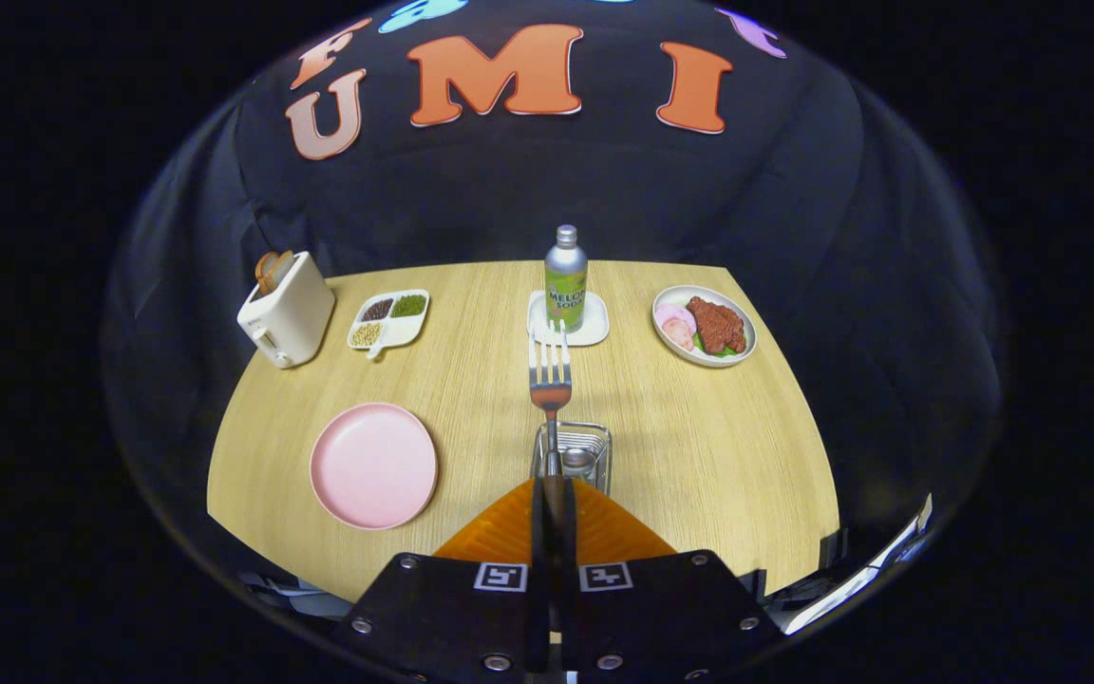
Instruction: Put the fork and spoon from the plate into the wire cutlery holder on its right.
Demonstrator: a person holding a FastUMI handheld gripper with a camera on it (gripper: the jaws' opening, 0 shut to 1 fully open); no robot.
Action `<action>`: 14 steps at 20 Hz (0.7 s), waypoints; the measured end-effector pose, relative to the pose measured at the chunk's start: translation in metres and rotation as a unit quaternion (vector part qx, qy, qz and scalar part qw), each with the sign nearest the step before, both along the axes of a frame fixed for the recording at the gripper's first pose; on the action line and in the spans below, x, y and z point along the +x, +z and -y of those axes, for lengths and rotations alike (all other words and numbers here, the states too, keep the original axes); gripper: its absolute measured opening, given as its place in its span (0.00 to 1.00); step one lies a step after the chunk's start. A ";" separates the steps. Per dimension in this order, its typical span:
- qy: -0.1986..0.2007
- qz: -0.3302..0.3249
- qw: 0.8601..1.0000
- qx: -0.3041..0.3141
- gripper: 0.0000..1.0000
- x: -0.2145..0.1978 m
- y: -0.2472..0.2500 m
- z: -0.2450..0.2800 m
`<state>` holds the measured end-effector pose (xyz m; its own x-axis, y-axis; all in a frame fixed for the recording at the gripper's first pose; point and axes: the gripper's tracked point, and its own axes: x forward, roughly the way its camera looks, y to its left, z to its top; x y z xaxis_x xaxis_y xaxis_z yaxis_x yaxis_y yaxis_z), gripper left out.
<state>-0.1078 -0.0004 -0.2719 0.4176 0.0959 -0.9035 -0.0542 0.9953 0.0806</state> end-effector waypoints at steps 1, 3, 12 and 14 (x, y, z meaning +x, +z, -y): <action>0.007 -0.015 1.000 -0.004 0.05 -0.003 -0.004 0.002; 0.015 -0.039 0.999 -0.010 0.06 -0.007 -0.012 0.007; 0.060 -0.147 0.987 -0.017 0.06 -0.025 -0.037 0.023; 0.070 -0.161 0.984 -0.016 0.06 -0.025 -0.042 0.021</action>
<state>-0.1326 -0.0215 -0.3140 0.0927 0.1023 -0.9904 -0.1681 0.9820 0.0857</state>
